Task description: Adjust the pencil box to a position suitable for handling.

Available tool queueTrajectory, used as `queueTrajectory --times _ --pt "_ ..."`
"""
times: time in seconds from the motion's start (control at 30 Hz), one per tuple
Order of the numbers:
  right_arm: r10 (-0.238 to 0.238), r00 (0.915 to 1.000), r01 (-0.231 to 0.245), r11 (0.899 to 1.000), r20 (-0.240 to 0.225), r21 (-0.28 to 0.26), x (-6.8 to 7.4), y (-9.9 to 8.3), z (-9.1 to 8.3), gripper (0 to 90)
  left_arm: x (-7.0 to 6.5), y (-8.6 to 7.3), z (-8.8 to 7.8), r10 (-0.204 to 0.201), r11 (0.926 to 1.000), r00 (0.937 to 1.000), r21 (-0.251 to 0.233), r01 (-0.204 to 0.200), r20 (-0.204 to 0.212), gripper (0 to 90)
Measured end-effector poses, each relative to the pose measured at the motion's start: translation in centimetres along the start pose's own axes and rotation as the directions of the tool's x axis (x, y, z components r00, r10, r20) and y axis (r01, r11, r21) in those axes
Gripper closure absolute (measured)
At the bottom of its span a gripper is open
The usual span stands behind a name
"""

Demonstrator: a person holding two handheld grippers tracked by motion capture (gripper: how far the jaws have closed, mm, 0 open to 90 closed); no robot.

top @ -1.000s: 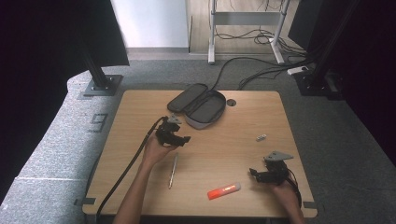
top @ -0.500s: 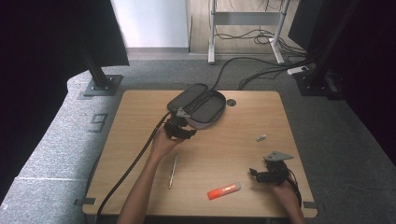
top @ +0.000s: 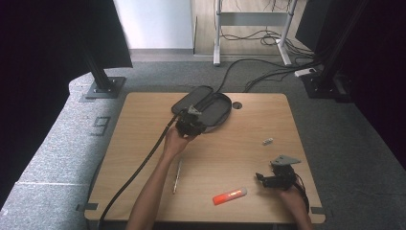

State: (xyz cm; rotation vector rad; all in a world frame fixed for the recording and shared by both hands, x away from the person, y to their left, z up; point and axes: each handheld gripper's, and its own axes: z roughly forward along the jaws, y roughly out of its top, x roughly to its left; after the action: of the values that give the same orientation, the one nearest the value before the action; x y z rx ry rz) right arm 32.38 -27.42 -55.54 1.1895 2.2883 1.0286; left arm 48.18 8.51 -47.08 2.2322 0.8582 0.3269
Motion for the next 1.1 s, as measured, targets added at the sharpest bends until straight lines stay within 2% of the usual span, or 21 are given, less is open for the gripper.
queueTrajectory --times 0.07,0.1,0.17,0.23,0.33,0.43,0.5,0.6,0.73,0.87,1.1 --pt "0.0 1.0 0.0 1.0 0.0 0.0 0.0 0.0 0.0 15.1 0.0 0.3 0.3 0.006 1.0 1.0 0.007 -0.006 -0.004 69.6" --pt "-0.001 1.0 0.001 1.0 0.0 0.0 0.0 0.0 0.0 15.1 -0.1 0.5 0.6 0.002 1.0 1.0 -0.006 -0.002 -0.003 70.4" --pt "0.0 1.0 0.0 1.0 0.0 0.0 0.0 0.0 0.0 15.1 -0.1 0.7 0.9 -0.009 1.0 1.0 -0.005 0.009 0.003 71.8" --pt "-0.001 1.0 0.001 1.0 0.0 0.0 0.0 0.0 0.0 15.1 -0.1 1.1 1.3 0.004 0.9999 0.9999 0.015 -0.004 -0.01 73.4" --pt "-0.003 1.0 0.003 1.0 0.0 -0.002 0.0 0.0 0.0 14.9 -0.1 1.4 1.7 0.011 0.9998 0.9996 0.018 -0.01 -0.025 76.9" --pt "-0.003 1.0 0.003 1.0 -0.001 -0.001 0.0 0.0 0.0 14.9 0.2 1.7 1.9 -0.021 0.9998 0.9996 0.007 0.021 -0.021 79.4" --pt "-0.003 1.0 0.003 1.0 -0.001 -0.001 0.0 0.0 0.0 14.8 0.5 2.1 2.3 -0.023 0.9995 0.9991 0.02 0.024 -0.035 81.4" --pt "-0.005 1.0 0.005 1.0 -0.001 -0.002 0.0 0.0 0.0 14.8 0.8 2.3 2.6 -0.037 0.9992 0.9987 0.014 0.037 -0.035 82.3" --pt "-0.005 1.0 0.005 1.0 -0.001 -0.002 0.0 0.0 0.0 14.8 1.1 2.3 3.3 -0.047 0.9987 0.9974 0.018 0.048 -0.055 82.9" --pt "-0.005 1.0 0.005 1.0 -0.001 -0.002 0.0 0.0 0.0 14.8 1.3 2.1 4.3 -0.03 0.9984 0.9968 0.046 0.033 -0.074 83.0" --pt "-0.005 1.0 0.005 1.0 -0.002 -0.001 0.0 0.0 0.0 14.7 2.0 1.5 5.9 -0.052 0.995 0.9951 0.08 0.059 -0.084 82.5"
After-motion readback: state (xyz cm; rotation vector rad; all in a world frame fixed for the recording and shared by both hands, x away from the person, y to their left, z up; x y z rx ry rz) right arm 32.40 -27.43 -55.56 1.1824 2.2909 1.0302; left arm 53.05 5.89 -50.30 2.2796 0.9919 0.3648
